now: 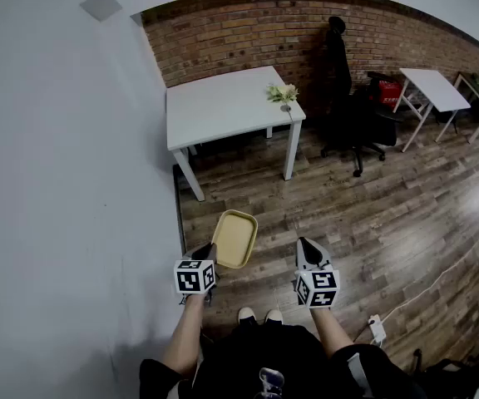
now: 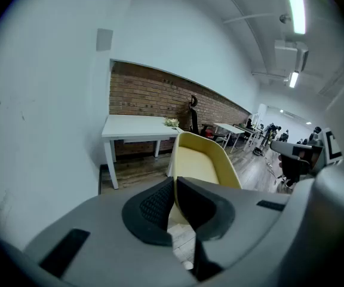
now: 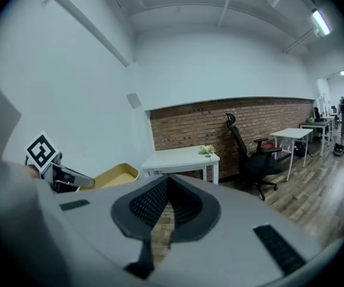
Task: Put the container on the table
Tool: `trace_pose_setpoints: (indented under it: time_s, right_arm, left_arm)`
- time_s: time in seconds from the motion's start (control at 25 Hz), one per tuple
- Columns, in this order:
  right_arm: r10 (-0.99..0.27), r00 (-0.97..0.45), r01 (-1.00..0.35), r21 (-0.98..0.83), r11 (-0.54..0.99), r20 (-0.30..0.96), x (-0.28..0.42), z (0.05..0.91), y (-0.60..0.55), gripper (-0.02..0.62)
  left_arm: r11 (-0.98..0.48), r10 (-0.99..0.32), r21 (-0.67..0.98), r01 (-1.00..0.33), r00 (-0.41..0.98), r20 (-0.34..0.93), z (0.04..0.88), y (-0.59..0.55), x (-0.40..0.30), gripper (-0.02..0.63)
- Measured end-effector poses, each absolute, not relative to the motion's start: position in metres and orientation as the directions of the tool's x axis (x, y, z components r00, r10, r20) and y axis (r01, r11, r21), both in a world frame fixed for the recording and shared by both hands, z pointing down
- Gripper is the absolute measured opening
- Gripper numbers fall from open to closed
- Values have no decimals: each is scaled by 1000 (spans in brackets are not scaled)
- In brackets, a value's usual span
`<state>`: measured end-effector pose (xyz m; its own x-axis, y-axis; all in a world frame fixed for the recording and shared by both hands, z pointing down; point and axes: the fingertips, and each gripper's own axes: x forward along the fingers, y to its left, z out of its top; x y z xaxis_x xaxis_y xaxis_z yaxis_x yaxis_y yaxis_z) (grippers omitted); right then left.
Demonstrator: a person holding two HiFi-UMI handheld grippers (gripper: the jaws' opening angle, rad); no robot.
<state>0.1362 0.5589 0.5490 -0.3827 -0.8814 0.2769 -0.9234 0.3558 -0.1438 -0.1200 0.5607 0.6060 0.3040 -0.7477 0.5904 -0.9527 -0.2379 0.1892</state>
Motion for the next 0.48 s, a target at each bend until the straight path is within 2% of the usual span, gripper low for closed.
trace_pose_setpoints:
  time_s: [0.24, 0.48]
  right_arm:
    - [-861, -425, -904, -188, 385, 278, 138, 553, 556, 25]
    - [-869, -409, -911, -174, 373, 280, 153, 556, 557, 25]
  left_arm:
    - [-225, -746, 199, -954, 300, 595, 610, 561, -111, 29]
    - [-226, -743, 195, -954, 298, 599, 611, 560, -98, 29]
